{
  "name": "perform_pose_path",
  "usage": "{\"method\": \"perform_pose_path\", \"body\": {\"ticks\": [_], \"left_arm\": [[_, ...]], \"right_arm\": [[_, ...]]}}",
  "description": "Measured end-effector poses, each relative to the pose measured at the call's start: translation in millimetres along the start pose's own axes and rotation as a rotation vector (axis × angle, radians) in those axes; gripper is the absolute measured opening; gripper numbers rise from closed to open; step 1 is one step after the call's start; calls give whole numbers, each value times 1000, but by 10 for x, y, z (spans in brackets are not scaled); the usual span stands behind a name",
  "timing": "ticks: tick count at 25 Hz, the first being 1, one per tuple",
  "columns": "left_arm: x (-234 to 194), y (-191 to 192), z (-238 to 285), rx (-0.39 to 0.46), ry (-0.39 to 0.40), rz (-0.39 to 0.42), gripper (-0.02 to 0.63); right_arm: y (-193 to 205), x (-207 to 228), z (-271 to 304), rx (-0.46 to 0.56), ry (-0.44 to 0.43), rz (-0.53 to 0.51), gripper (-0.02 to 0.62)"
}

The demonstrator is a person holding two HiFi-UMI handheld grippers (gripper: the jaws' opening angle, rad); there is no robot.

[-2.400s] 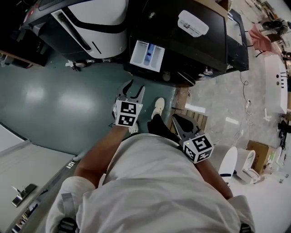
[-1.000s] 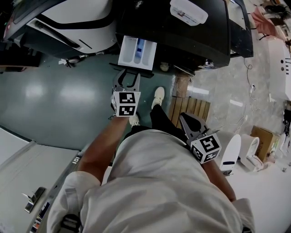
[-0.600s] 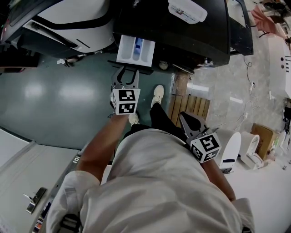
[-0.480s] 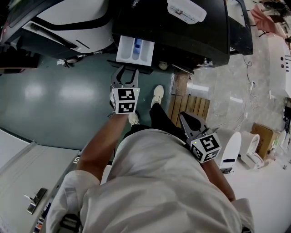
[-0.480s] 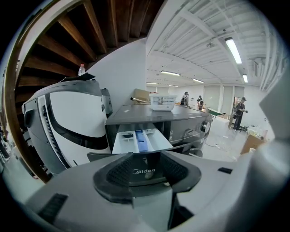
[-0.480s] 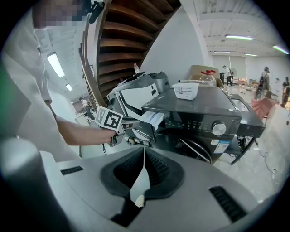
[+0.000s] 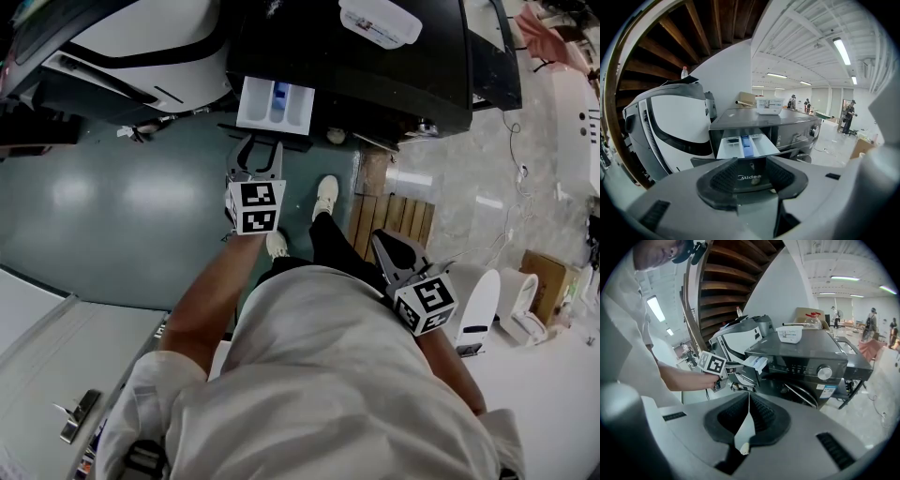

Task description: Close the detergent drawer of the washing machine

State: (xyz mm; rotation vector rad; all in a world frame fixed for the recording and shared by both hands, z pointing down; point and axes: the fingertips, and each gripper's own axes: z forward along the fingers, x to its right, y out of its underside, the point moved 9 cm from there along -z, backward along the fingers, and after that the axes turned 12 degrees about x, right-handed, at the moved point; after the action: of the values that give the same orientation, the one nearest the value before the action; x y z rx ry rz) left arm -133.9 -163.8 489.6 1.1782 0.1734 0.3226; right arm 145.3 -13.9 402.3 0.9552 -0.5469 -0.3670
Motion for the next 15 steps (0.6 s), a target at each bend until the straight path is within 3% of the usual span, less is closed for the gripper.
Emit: {"method": "perform_pose_path", "body": {"ticks": [15], "left_arm": [[-28, -58, 119, 2, -3, 12, 183]], "right_arm": [[-25, 69, 24, 8, -4, 16, 9]]}}
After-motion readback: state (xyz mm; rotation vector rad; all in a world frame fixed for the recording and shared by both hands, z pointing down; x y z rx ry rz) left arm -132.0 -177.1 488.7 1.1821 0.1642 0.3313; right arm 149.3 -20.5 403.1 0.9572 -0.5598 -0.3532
